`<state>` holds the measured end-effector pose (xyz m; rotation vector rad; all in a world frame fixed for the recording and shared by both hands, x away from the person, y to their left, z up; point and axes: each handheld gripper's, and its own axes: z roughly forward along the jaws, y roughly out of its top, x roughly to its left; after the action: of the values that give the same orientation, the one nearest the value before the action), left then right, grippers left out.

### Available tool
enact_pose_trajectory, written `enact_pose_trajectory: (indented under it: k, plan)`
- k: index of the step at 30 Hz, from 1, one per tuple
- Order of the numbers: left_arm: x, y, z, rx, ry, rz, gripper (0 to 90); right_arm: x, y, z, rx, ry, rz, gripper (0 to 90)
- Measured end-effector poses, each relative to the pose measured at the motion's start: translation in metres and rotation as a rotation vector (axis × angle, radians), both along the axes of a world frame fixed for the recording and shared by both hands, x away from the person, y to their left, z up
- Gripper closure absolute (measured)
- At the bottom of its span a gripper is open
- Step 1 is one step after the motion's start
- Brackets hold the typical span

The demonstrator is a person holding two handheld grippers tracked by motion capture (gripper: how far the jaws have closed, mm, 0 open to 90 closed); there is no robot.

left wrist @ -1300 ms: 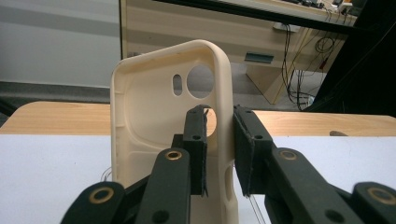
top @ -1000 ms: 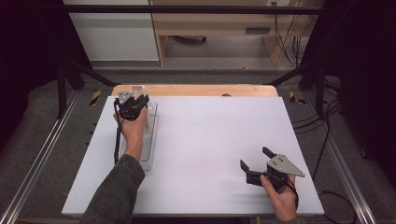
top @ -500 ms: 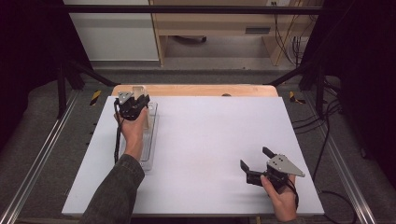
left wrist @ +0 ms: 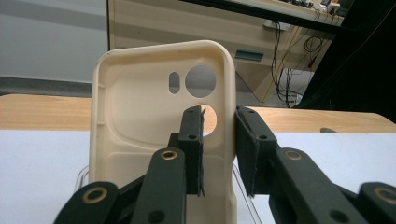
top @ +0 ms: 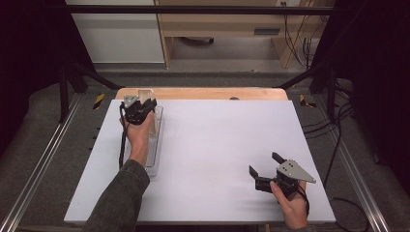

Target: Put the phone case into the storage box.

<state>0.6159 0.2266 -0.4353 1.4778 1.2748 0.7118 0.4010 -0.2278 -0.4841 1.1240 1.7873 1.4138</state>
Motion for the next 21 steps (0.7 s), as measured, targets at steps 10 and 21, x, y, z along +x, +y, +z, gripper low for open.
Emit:
enact_pose_trajectory:
  k: [10,21]
  plan:
    - [0.0024,-0.0001,-0.0047,-0.01,0.03,-0.003,74.3,0.0001,-0.0004,-0.0003,-0.001,0.002,0.001,3.6]
    - [0.0004,0.0013,-0.0017,0.013,0.023,-0.015,73.9,0.0002,0.0004,-0.0002,-0.002,0.0,0.001,3.6]
